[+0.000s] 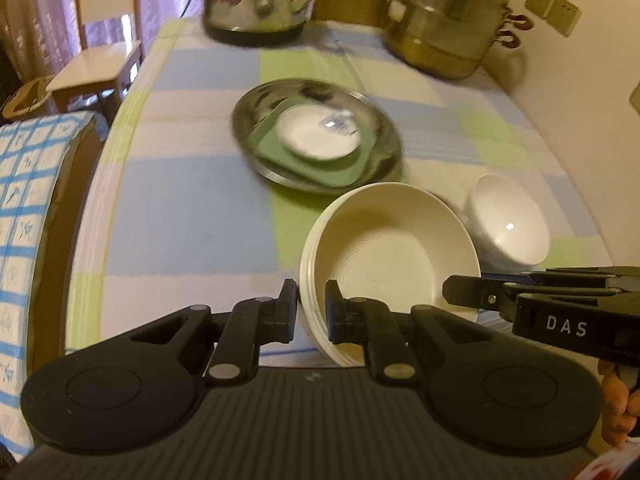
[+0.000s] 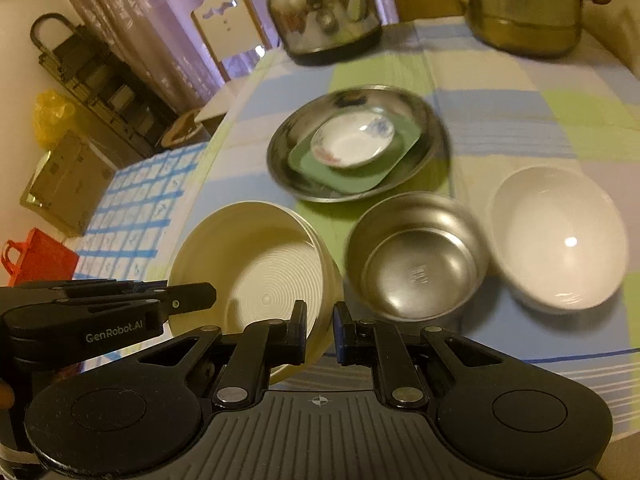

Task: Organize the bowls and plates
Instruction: 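Lift the cream bowl with the left tool and carry it toward the white bowl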

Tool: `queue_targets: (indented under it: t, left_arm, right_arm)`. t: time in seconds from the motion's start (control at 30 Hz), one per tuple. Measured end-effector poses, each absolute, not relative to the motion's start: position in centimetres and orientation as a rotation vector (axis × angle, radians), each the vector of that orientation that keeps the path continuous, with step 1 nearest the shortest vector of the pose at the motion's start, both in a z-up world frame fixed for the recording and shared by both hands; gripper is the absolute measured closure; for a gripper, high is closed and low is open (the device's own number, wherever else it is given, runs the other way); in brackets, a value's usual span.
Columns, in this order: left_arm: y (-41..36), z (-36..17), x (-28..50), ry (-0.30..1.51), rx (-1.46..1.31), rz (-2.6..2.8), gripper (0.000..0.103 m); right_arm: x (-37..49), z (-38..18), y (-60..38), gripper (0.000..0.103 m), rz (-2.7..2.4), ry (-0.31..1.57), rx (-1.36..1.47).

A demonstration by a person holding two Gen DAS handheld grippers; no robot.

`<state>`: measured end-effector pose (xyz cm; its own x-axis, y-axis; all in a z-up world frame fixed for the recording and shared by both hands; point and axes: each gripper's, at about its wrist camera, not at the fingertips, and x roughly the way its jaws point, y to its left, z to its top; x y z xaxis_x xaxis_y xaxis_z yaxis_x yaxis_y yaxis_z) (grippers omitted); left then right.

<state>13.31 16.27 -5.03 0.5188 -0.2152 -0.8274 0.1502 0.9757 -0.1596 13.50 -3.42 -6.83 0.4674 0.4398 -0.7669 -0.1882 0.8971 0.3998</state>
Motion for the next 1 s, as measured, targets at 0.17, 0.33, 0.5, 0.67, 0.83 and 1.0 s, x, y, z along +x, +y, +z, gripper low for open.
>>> queue_targets:
  t: [0.17, 0.33, 0.5, 0.67, 0.83, 1.0]
  left_arm:
    - [11.8, -4.0, 14.5, 0.976, -0.041, -0.285, 0.09]
    - [6.6, -3.4, 16.2, 0.951, 0.0, -0.36, 0.09]
    - [2.4, -3.3, 18.6, 0.957, 0.015, -0.415, 0.09]
    - [-0.2, -4.0, 20.5, 0.99, 0.029, -0.44, 0.09]
    - [-1.2, -5.1, 21.5, 1.028, 0.031, -0.437, 0.09]
    - [-1.5, -6.3, 22.0, 1.075, 0.018, -0.431, 0.09]
  right_arm:
    - [13.2, -5.6, -7.3, 0.089, 0.326, 0.984, 0.302]
    - [13.4, -4.6, -12.0, 0.089, 0.235, 0.956, 0.337]
    - [14.1, -3.9, -16.1, 0.089, 0.161, 0.943, 0.38]
    - [15.5, -3.9, -19.1, 0.089, 0.121, 0.949, 0.398]
    - [16.8, -4.6, -20.6, 0.089, 0.099, 0.979, 0.405]
    - [17.6, -5.8, -21.2, 0.089, 0.092, 1.021, 0.418]
